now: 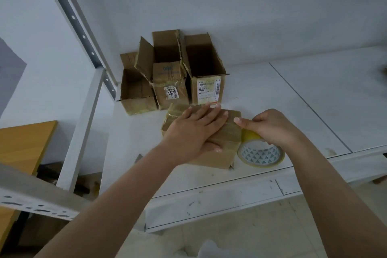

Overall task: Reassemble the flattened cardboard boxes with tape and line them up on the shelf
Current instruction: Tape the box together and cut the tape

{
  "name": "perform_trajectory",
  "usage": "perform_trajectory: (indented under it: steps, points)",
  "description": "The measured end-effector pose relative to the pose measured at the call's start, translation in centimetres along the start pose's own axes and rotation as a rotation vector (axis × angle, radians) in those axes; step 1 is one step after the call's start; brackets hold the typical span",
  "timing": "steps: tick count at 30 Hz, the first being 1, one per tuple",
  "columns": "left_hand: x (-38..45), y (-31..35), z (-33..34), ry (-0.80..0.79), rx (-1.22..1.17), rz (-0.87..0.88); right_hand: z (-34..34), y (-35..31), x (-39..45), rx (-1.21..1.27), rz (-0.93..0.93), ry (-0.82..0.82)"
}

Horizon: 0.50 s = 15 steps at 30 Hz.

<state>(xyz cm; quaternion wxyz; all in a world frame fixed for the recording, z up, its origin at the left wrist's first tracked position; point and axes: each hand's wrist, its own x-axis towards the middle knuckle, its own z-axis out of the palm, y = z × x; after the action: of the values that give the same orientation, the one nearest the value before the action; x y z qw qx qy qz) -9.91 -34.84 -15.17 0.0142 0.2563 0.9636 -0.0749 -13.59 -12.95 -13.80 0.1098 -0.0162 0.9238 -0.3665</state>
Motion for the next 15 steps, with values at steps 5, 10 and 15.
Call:
perform_trajectory:
  steps: [5, 10, 15]
  points:
    - [-1.6, -0.3, -1.0, 0.216, -0.454, 0.009, 0.1, 0.3, 0.1, 0.005, -0.014, 0.02]
    - [-7.1, -4.2, 1.2, 0.873, -0.81, -0.717, 0.7, 0.4, 0.2, -0.01, -0.021, 0.024]
    - [-11.1, -4.9, 6.8, -0.246, -0.388, -1.026, 1.1, -0.8, 0.4, -0.036, -0.045, -0.006]
